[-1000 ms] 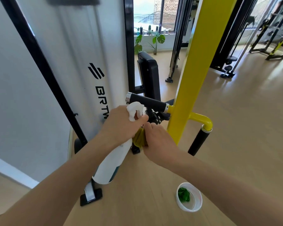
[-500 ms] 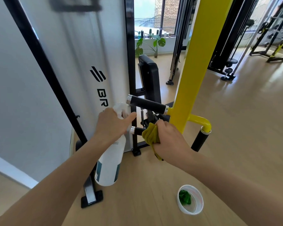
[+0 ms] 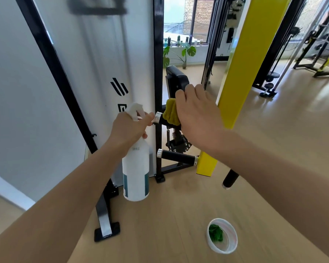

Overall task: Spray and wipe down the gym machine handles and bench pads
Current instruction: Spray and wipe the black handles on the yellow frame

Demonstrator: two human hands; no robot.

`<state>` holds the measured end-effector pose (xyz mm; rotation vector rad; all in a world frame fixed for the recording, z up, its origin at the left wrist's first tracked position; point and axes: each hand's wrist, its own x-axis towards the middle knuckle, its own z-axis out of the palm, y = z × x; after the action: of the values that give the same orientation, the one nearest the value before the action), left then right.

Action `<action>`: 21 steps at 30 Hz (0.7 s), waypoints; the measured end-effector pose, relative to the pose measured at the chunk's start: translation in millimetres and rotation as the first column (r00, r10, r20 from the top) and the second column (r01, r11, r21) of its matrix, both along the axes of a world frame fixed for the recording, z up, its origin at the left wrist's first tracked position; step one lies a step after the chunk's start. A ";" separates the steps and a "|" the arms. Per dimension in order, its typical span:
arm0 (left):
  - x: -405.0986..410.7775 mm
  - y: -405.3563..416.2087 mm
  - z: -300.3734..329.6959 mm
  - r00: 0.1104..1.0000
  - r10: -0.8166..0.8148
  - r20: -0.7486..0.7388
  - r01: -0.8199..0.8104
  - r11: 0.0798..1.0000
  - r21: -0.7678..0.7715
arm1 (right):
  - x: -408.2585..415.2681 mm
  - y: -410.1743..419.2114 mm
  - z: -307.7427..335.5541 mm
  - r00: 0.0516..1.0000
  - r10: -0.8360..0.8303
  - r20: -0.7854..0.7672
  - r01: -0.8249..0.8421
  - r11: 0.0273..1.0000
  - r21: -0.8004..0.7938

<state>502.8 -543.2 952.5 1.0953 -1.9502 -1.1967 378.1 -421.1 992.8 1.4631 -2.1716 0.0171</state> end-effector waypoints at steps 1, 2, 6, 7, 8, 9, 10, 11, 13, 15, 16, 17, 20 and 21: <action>-3.4 -2.1 1.5 1.000 -0.004 0.004 0.004 1.000 0.016 | -4.8 -6.7 0.2 0.997 -0.046 0.060 0.041 0.995 0.093; -6.8 -3.6 2.7 1.000 -0.011 0.006 0.011 0.999 0.034 | -9.2 -11.8 -0.5 0.984 -0.110 0.141 0.083 0.979 0.184; -18.2 -8.0 3.5 0.998 -0.042 0.056 0.039 0.998 0.057 | -19.3 -25.7 -14.4 0.916 -0.277 0.290 0.150 0.907 0.394; -19.6 -8.6 3.1 0.997 -0.049 0.063 0.045 0.997 0.061 | -20.8 -28.8 -17.8 0.917 -0.285 0.281 0.155 0.900 0.407; -20.8 -9.4 2.4 0.996 -0.059 0.069 0.054 0.997 0.063 | -21.8 -30.9 -19.5 0.917 -0.290 0.273 0.162 0.898 0.409; -22.2 -10.2 1.9 0.996 -0.064 0.069 0.060 0.996 0.061 | -22.7 -33.6 -20.2 0.921 -0.289 0.262 0.167 0.899 0.406; -22.5 -10.9 1.4 0.995 -0.070 0.070 0.066 0.996 0.063 | -23.0 -34.9 -20.0 0.928 -0.280 0.245 0.167 0.902 0.398; -23.1 -11.4 1.7 0.995 -0.075 0.067 0.070 0.995 0.066 | -23.7 -36.2 -20.1 0.939 -0.263 0.223 0.162 0.908 0.387; -25.2 -14.5 2.0 0.994 -0.083 0.066 0.079 0.994 0.073 | -25.5 -37.0 -22.6 0.961 -0.223 0.160 0.153 0.920 0.361; -26.5 -17.0 2.3 0.992 -0.102 0.072 0.097 0.992 0.075 | -26.3 -34.5 -28.7 0.982 -0.177 0.070 0.144 0.931 0.336; -26.7 -18.5 1.9 0.991 -0.115 0.073 0.110 0.991 0.076 | -27.4 -33.1 -33.1 0.988 -0.156 0.011 0.144 0.935 0.325; -27.1 -19.1 1.7 0.990 -0.125 0.072 0.119 0.990 0.081 | -28.3 -31.8 -37.5 0.989 -0.141 -0.053 0.150 0.938 0.314; -28.4 -21.5 0.6 0.988 -0.133 0.078 0.127 0.989 0.070 | -27.0 -32.3 -38.0 0.980 -0.129 -0.150 0.170 0.936 0.308; -28.3 -21.6 0.4 0.988 -0.133 0.080 0.128 0.990 0.064 | -25.3 -32.4 -34.9 0.984 -0.135 -0.115 0.164 0.939 0.303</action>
<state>474.6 -564.8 952.9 1.0773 -2.0905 -1.3031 352.8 -453.5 957.9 1.4229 -2.2789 -0.4587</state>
